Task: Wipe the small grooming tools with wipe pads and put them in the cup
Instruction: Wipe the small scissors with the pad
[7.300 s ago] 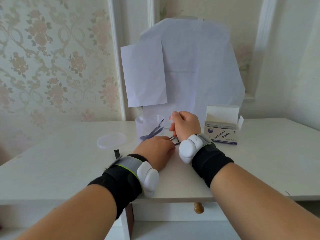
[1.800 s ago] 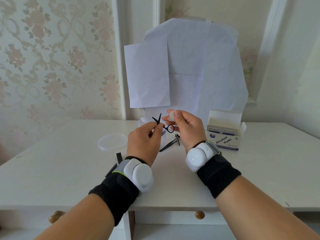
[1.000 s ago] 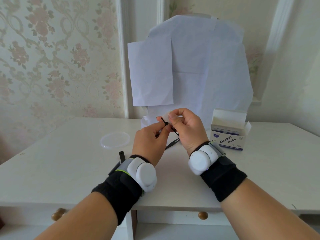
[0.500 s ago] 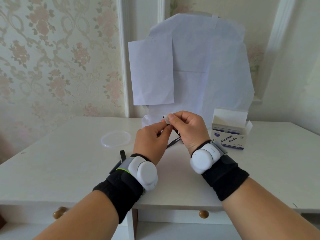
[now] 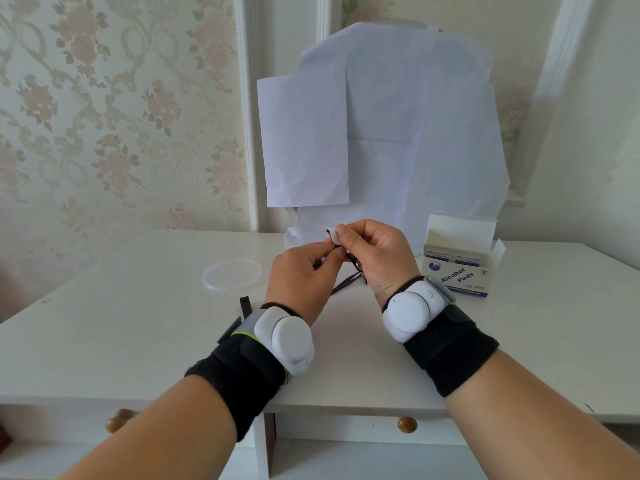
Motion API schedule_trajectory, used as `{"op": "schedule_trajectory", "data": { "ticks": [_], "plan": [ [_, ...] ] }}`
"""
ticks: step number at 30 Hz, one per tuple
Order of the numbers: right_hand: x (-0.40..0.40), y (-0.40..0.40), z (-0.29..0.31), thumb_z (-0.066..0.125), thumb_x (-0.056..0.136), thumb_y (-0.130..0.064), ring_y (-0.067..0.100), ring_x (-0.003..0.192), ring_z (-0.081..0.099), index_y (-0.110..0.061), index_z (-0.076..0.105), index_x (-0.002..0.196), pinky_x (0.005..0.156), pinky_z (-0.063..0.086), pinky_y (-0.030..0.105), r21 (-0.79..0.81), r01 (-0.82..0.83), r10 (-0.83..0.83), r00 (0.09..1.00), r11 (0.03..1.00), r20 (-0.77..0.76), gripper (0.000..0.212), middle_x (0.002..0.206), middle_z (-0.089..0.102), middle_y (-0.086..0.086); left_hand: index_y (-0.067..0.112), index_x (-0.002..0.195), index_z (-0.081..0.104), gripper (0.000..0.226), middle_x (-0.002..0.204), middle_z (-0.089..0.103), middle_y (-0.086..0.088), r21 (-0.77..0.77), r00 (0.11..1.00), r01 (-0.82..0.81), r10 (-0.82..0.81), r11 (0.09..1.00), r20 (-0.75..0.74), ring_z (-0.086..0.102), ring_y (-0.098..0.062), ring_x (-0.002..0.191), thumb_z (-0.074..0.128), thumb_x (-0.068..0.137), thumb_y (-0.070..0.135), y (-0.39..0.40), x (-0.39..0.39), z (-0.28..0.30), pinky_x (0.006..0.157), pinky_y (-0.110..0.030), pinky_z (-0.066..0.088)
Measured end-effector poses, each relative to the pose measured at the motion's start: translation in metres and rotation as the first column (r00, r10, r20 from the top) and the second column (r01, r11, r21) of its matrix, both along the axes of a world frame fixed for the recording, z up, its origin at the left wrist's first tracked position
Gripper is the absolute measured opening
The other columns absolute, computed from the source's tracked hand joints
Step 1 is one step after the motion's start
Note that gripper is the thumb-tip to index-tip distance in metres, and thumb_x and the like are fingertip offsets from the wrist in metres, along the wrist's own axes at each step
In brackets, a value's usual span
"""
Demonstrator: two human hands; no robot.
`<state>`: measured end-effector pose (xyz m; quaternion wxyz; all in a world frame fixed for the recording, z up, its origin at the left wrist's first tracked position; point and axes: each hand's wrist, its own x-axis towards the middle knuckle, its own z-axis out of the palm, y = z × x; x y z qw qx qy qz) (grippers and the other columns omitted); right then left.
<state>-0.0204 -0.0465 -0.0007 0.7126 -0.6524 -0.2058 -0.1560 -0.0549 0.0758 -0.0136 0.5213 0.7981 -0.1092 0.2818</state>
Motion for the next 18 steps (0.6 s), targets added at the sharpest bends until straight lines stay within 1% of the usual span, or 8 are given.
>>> {"op": "schedule_trajectory", "data": {
  "ticks": [3,4,9,11,13,15,16,18],
  "plan": [
    [-0.001,-0.001,0.0,0.066,0.091,-0.01,0.011,0.067,0.07,0.006,0.07,0.089,0.063,0.054,0.02,0.012,0.031,-0.031,1.0,0.999,0.004,0.017,0.077,0.074,0.007,0.029,0.078,0.076,0.022,0.05,0.047,-0.009,0.001,1.0,0.006,-0.006,1.0,0.004,0.037,-0.011,0.048,0.06,0.093,0.031,0.0,0.001,-0.001,0.054,-0.03,0.037],
    [-0.001,-0.001,0.001,0.066,0.091,-0.01,0.011,0.067,0.07,0.006,0.07,0.09,0.062,0.054,0.02,0.006,0.041,-0.041,0.999,0.999,0.008,0.017,0.08,0.075,0.008,0.025,0.077,0.076,0.023,0.051,0.046,-0.01,0.006,1.0,0.002,-0.002,1.0,0.0,0.037,-0.012,0.049,0.06,0.092,0.031,0.0,0.001,-0.001,0.054,-0.032,0.038],
    [-0.002,-0.002,0.001,0.062,0.094,-0.008,0.017,0.08,0.073,0.008,0.071,0.096,0.071,0.055,0.021,-0.028,-0.054,0.053,0.998,0.998,-0.014,0.018,0.09,0.076,0.013,0.023,0.078,0.075,0.023,0.045,0.038,0.007,0.008,1.0,-0.025,0.025,1.0,-0.005,0.035,-0.013,0.048,0.06,0.093,0.032,0.001,0.003,-0.002,0.053,-0.031,0.037],
    [-0.003,-0.001,0.001,0.061,0.095,-0.008,0.015,0.078,0.072,0.009,0.07,0.096,0.071,0.054,0.02,-0.029,-0.061,0.061,0.998,0.998,-0.019,0.019,0.09,0.075,0.013,0.023,0.078,0.075,0.023,0.045,0.037,0.008,0.002,1.0,-0.024,0.024,1.0,0.0,0.034,-0.012,0.047,0.06,0.092,0.033,0.001,0.003,-0.002,0.052,-0.028,0.035],
    [-0.003,-0.001,0.002,0.06,0.095,-0.008,0.013,0.077,0.072,0.009,0.069,0.096,0.07,0.053,0.021,0.005,-0.045,0.046,0.998,0.999,-0.045,0.019,0.089,0.075,0.014,0.026,0.079,0.075,0.021,0.048,0.045,0.003,-0.018,1.0,-0.004,0.004,1.0,0.008,0.038,-0.013,0.047,0.061,0.092,0.033,0.001,0.001,0.0,0.053,-0.028,0.038],
    [-0.001,-0.003,0.003,0.059,0.096,-0.012,0.015,0.082,0.072,0.001,0.071,0.092,0.073,0.053,0.026,0.051,-0.01,0.014,0.996,0.999,-0.086,0.018,0.088,0.076,0.009,0.026,0.083,0.074,0.021,0.061,0.059,-0.007,-0.07,0.999,0.032,-0.03,0.997,0.019,0.052,-0.023,0.055,0.058,0.093,0.034,0.0,-0.002,0.002,0.059,-0.036,0.049],
    [0.0,-0.004,0.004,0.059,0.096,-0.014,0.017,0.085,0.071,-0.004,0.072,0.088,0.075,0.052,0.029,0.069,0.006,0.001,0.995,0.998,-0.098,0.018,0.088,0.076,0.006,0.024,0.087,0.074,0.021,0.068,0.063,-0.007,-0.128,0.999,0.052,-0.049,0.99,0.019,0.058,-0.023,0.058,0.057,0.093,0.034,0.0,-0.004,0.003,0.062,-0.04,0.053],
    [0.001,-0.006,0.006,0.057,0.098,-0.015,0.019,0.09,0.071,-0.012,0.071,0.084,0.074,0.052,0.031,0.112,0.017,-0.005,0.994,0.994,-0.107,0.02,0.089,0.076,0.004,0.018,0.097,0.073,0.019,0.075,0.064,0.0,-0.26,0.996,0.092,-0.088,0.961,0.026,0.061,-0.008,0.057,0.057,0.096,0.028,0.0,-0.008,0.006,0.06,-0.039,0.057]
  ]
}}
